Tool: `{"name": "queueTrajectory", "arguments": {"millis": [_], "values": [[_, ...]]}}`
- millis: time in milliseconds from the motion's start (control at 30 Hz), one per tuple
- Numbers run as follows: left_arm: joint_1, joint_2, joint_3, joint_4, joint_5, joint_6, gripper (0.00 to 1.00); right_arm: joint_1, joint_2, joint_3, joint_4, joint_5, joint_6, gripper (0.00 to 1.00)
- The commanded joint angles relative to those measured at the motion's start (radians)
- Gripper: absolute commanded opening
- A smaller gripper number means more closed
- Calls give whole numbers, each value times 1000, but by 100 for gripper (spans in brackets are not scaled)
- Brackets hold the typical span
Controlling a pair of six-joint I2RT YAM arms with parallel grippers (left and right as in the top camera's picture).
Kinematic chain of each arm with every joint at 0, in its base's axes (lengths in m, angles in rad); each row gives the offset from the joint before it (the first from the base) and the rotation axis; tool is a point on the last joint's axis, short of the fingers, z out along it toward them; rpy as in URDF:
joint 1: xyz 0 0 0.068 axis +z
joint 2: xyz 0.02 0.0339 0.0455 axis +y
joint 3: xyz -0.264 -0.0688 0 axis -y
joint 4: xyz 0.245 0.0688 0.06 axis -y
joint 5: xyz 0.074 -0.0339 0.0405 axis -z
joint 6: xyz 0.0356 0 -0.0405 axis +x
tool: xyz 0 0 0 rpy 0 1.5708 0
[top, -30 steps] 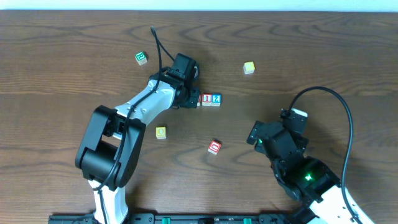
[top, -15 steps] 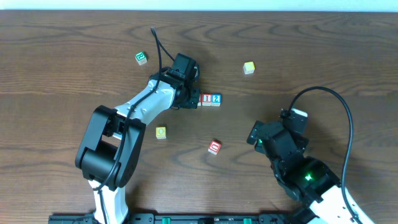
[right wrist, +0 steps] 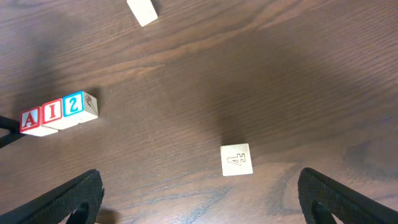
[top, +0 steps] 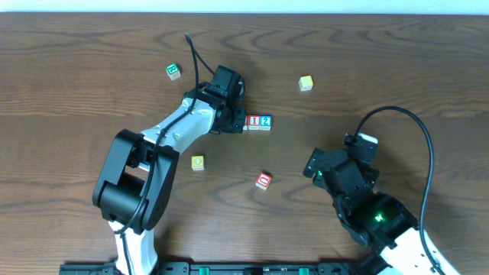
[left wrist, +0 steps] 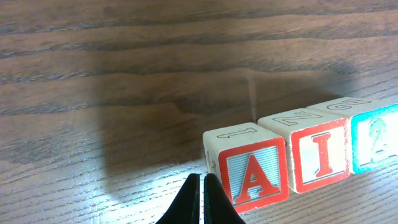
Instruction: Spell out Ai2
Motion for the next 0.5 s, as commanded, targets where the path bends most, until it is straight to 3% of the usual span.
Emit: {"name": "queueTrajectory", "arguments": {"millis": [0, 367, 467], "values": [[0, 8, 7, 3, 18, 4, 6, -5, 1, -5, 0, 24, 18, 99], [2, 8, 7, 8, 9, 3, 6, -5, 1, -5, 0, 24, 18, 99], [10, 5, 7, -18, -74, -11, 6, -5, 1, -5, 0, 24, 18, 99]]}}
